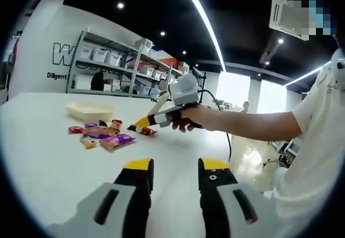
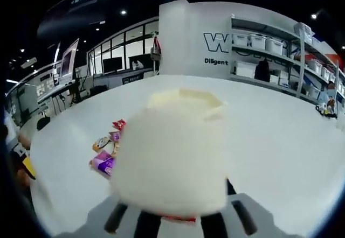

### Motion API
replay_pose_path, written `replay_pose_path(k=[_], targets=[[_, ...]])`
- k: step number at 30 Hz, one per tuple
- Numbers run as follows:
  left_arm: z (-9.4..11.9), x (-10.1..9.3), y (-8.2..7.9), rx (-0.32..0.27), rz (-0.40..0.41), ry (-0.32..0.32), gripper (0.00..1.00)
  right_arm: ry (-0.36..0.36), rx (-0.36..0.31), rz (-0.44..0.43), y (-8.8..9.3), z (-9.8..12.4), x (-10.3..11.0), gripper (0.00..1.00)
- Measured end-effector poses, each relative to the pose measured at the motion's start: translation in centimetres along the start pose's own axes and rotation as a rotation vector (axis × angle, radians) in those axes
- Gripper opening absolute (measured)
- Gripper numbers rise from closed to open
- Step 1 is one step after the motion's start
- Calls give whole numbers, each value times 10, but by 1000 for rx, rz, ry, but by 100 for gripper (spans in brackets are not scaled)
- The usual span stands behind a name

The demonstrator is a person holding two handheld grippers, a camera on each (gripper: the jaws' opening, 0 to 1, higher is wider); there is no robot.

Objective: Place the target food into the container with the food tongs after gripping and lifting it, then release it inside without dropping or visibly crushing the food.

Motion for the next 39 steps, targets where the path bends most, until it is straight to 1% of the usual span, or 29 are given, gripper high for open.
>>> replay_pose_path(k=[5, 6, 8, 10, 12, 15, 17, 20, 22, 23, 24, 27, 30, 31, 35, 38, 39], targets=[[-2, 1, 0, 2, -1, -8, 32, -15, -1, -3, 0, 0, 0, 16], [-3, 1, -1, 0, -2, -9, 32, -27, -5, -8, -1, 1, 0, 16], [-2, 0, -3, -9, 3, -2, 31, -43, -23, -44, -4, 3, -1, 16], [-2, 1, -3, -9, 2, -8, 31, -65, -43, -90, -10, 4, -2, 16], [-1, 2, -3, -6, 0, -13, 31, -86, -55, -86, -17, 8, -1, 16], [0, 3, -5, -10, 2, -19, 30, -99, -74, -85, -30, 11, -1, 16], [1, 3, -6, -12, -3, -27, 30, -114, -98, -96, -42, 14, 0, 16], [3, 6, -10, -23, 0, -40, 31, -130, -103, -87, -59, 16, -2, 16], [3, 9, -11, -25, 2, -51, 31, -135, -104, -92, -62, 16, -2, 16], [4, 10, -11, -25, 1, -58, 31, -135, -106, -71, -70, 16, -1, 16], [4, 12, -11, -28, 0, -68, 32, -131, -110, -63, -73, 15, -2, 16], [5, 14, -12, -28, -1, -82, 31, -138, -115, -55, -86, 13, -2, 16], [5, 16, -11, -21, -5, -94, 35, -141, -113, -44, -95, 11, -2, 17], [5, 16, -10, -11, -5, -101, 37, -145, -114, -40, -101, 9, -2, 17], [5, 18, -9, -2, -20, -121, 45, -145, -107, -23, -110, 2, -3, 17], [6, 18, -9, 1, -17, -131, 49, -156, -102, -33, -117, -2, -3, 17], [6, 19, -9, 1, -16, -138, 50, -158, -110, -36, -120, -2, -2, 17]])
Point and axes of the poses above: the point that each gripper's makers call its tool centre point, and the gripper's own axes: z roughly backward along the fingers, x roughly to its left, y roughly out of its underside, the point moved 3 cm from there along z, roughly backward along the fingers, and after that the axes turned 3 degrees about x, right-handed, at the moved point
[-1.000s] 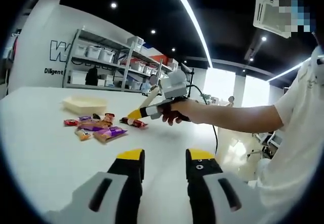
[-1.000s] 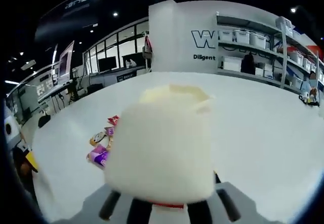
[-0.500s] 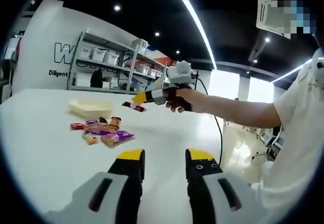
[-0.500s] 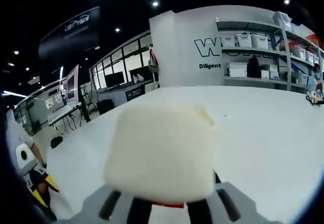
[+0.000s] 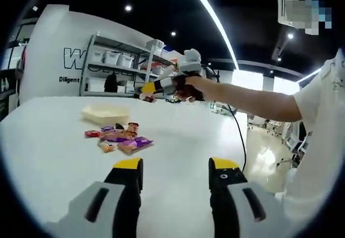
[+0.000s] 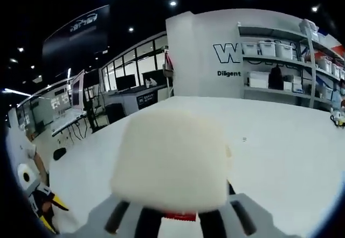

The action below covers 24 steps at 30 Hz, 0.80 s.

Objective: Place the target food into the container with the food tongs after gripping and lifting it, then release it inside without dropping or visibly crushing the food.

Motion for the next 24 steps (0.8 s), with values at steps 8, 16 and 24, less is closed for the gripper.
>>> replay_pose_path(k=[8, 16, 24], targets=[[1, 9, 3, 31, 1, -76, 76, -20, 8, 9, -8, -10, 7, 17], [1, 20, 13, 73, 59, -158, 97, -36, 15, -2, -5, -18, 4, 17], [5, 22, 13, 96, 70, -187, 99, -52, 26, -1, -6, -35, 2, 17]])
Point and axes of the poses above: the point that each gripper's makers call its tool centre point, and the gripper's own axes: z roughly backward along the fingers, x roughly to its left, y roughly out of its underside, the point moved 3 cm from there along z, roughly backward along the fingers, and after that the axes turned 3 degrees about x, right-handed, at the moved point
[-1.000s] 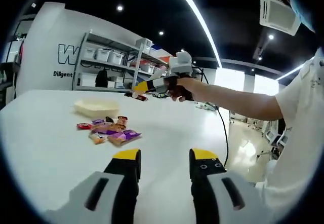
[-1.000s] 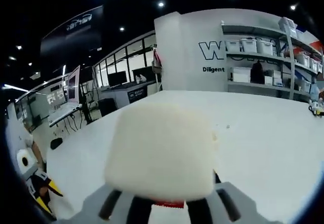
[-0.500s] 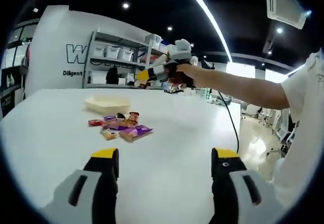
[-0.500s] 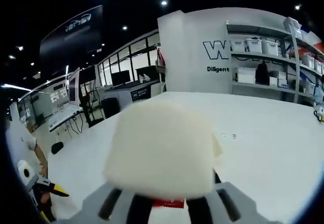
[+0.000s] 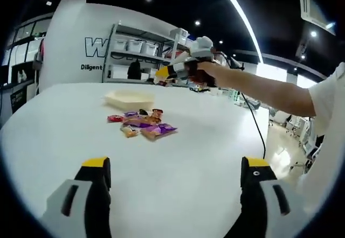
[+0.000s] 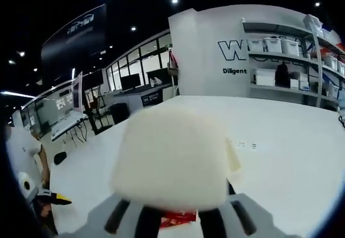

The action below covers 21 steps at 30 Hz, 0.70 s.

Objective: Place the target food into the container with the food tongs after gripping and lifting it, then release it inside without dropping or visibly crushing the food.

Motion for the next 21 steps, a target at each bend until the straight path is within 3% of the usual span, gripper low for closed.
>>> replay_pose_path(k=[14, 21], targets=[[8, 5, -8, 6, -56, -58, 99, -14, 26, 34, -11, -40, -8, 17], [13, 7, -8, 3, -51, -69, 98, 2, 70, 86, -13, -66, -15, 17]])
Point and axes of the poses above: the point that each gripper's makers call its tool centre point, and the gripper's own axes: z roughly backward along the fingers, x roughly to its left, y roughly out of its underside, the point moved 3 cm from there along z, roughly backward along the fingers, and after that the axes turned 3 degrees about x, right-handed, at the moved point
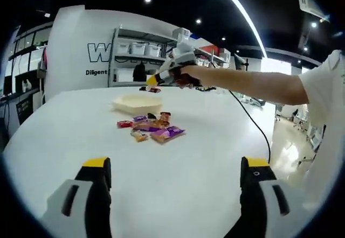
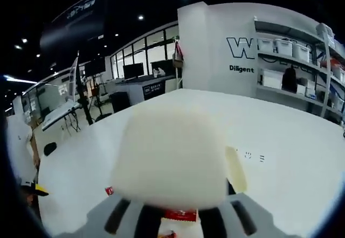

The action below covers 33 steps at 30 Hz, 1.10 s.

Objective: Place the target food into the container with the food tongs after gripping and lifting it, then release it inside without dropping or visibly crushing the food.

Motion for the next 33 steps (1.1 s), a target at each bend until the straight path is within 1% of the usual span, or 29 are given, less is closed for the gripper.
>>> replay_pose_path(k=[5, 8, 13, 16, 20, 25, 31, 33], targets=[[1, 0, 2, 11, -8, 2, 96, -3, 18, -6, 4, -17, 1, 17], [1, 1, 1, 10, -6, 0, 96, -4, 26, -4, 7, -24, 4, 17], [2, 4, -1, 6, -6, -3, 95, 2, 44, 0, 14, -42, 5, 17], [2, 5, -1, 11, -9, -4, 94, 14, 51, -7, 17, -55, 0, 17], [2, 8, 0, 16, -4, -8, 93, 37, 70, -2, 25, -66, -8, 17], [1, 15, 2, 25, 7, -20, 93, 48, 84, -7, 31, -76, -15, 18], [-1, 15, 0, 34, -5, -14, 93, 65, 66, -14, 29, -82, -21, 18], [-2, 16, 1, 35, -4, -17, 93, 74, 66, 16, 27, -85, -22, 18]])
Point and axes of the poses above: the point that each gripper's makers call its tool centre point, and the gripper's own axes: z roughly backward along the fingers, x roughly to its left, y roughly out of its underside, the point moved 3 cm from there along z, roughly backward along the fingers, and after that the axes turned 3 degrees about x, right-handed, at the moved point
